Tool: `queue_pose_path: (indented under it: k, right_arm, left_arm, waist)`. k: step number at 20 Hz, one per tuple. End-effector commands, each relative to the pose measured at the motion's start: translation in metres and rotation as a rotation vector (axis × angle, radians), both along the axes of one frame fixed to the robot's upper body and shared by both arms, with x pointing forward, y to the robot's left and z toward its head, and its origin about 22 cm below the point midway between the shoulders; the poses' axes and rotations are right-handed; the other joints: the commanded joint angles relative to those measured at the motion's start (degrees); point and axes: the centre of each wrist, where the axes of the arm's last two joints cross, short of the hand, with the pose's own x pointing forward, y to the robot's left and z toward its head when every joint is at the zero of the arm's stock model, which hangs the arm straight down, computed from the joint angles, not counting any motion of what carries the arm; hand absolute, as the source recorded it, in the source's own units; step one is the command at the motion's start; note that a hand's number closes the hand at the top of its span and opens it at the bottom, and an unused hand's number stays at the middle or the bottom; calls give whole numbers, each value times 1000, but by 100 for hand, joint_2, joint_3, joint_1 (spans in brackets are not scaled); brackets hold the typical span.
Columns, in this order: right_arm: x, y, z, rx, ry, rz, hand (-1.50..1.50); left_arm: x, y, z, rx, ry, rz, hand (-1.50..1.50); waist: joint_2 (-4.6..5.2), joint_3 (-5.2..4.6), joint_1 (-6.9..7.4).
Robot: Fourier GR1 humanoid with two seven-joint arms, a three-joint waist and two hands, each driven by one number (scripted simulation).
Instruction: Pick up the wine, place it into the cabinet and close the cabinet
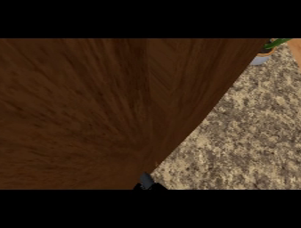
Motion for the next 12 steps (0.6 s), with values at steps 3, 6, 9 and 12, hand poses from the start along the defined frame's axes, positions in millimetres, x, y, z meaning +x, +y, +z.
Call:
queue_pose_path:
  k: [3, 6, 9, 12]
  right_arm:
    - [50, 56, 39, 42, -15, -27, 150]
    - [80, 71, 54, 47, -39, -54, 150]
    - [108, 82, 63, -22, -121, -104, 150]
    - [130, 92, 57, -83, -176, -147, 150]
  left_arm:
    - [0, -19, -10, -15, 14, 7, -150]
    - [8, -11, -7, -5, 13, 19, -150]
    - [7, -5, -6, -2, -2, 16, -150]
    - [15, -6, -3, -6, -11, 36, -150]
  waist:
    - [11, 6, 44]
    - [20, 12, -5]
    - [13, 12, -44]
    - [14, 14, -115]
